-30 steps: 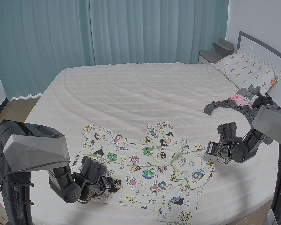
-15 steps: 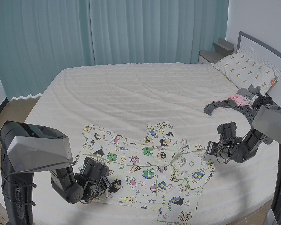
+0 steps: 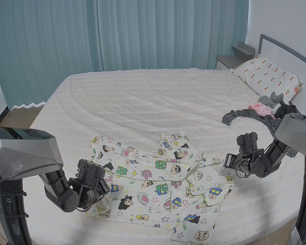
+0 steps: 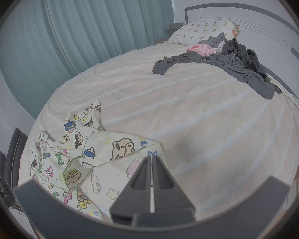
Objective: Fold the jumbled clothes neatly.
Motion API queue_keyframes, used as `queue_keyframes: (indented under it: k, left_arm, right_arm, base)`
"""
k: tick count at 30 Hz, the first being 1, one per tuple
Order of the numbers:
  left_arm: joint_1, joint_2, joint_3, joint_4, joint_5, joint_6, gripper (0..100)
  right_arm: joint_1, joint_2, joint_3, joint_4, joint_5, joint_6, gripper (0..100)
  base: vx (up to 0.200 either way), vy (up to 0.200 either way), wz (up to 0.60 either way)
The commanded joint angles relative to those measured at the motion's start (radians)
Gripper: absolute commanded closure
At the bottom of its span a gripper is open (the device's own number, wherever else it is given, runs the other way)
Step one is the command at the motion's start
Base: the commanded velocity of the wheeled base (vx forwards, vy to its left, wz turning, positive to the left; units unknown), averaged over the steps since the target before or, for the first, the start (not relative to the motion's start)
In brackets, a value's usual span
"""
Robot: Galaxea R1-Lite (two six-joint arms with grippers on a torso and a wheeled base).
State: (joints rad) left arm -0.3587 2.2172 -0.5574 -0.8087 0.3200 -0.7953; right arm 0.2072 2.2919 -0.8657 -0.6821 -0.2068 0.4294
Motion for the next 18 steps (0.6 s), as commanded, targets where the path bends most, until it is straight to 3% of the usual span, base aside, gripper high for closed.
queue_keyframes:
  k: [1,4,6,7,8,18]
  left_arm:
    - [0.101,-0.028,-0.009,-0.049,-0.044,0.071,100]
    - [0.155,-0.021,-0.009,-0.087,-0.101,0.146,100]
    - [0.155,-0.021,-0.009,-0.087,-0.101,0.146,100]
    - [0.201,-0.011,-0.012,-0.106,-0.177,0.222,100]
    - [0.213,-0.001,-0.022,-0.106,-0.200,0.237,100]
    - [0.287,0.125,-0.154,-0.106,-0.231,0.315,100]
  right_arm:
    - [0.001,-0.003,0.002,0.000,0.000,0.000,100]
    - [0.001,-0.002,0.002,0.000,0.000,0.000,100]
    - [0.001,-0.002,0.002,0.000,0.000,0.000,100]
    - [0.001,-0.002,0.002,0.000,0.000,0.000,100]
    - [0.001,-0.002,0.002,0.000,0.000,0.000,100]
    - [0.001,0.000,0.002,0.000,0.000,0.002,100]
  base:
    - [0.000,0.000,0.00]
    - [0.000,0.000,0.00]
    - [0.000,0.000,0.00]
    - [0.000,0.000,0.00]
    - [0.000,0.000,0.00]
    - [0.000,0.000,0.00]
